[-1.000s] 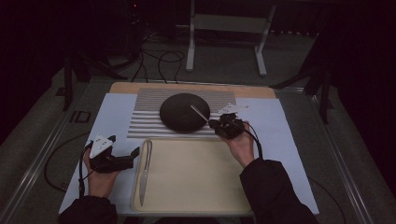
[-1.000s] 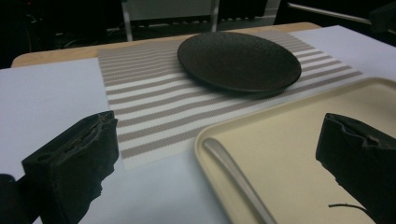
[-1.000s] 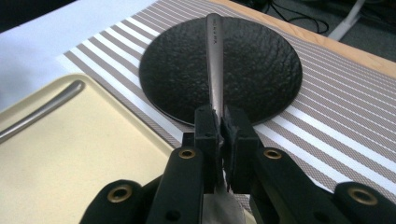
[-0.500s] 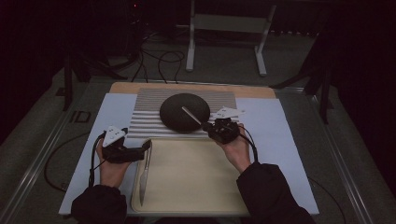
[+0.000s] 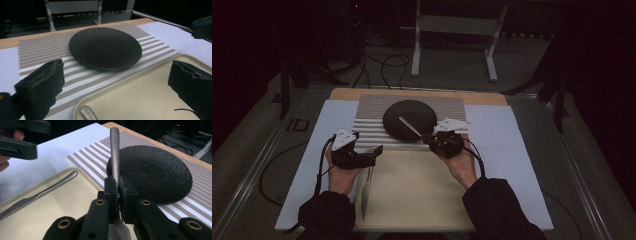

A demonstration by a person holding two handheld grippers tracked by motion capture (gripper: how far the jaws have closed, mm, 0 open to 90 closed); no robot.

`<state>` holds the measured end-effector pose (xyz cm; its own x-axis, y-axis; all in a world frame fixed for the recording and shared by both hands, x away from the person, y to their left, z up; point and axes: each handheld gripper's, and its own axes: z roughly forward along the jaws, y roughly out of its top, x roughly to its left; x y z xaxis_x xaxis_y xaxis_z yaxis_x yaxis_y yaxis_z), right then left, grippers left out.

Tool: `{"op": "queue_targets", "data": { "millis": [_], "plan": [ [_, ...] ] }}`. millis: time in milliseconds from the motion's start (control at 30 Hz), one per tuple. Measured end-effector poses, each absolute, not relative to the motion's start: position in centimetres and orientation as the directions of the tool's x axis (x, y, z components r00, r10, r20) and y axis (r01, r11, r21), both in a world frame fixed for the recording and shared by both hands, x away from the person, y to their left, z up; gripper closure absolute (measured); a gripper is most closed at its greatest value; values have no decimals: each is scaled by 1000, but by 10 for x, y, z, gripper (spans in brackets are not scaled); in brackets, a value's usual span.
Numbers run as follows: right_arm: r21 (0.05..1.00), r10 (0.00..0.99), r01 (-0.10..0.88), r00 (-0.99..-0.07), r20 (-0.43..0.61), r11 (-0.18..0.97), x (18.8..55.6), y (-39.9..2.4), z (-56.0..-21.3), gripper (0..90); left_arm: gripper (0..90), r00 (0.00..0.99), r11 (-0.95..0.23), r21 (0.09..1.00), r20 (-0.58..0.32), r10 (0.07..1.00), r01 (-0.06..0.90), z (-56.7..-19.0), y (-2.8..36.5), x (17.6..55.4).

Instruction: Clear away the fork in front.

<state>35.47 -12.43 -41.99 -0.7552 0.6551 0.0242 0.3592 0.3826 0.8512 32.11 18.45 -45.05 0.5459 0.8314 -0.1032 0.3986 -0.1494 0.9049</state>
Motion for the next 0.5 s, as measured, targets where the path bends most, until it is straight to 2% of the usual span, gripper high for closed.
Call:
{"op": "queue_targets", "data": {
  "millis": [200, 500],
  "plan": [
    [861, 639, 349, -768, 37, 370, 351, -117, -420, 862, 24, 561, -140, 918, -103, 821, 372, -452, 177, 324],
    [875, 598, 311, -801, 31, 371, 342, -104, -420, 862, 1, 573, -102, 916, -152, 805, 387, -445, 169, 332]
  ]
}}
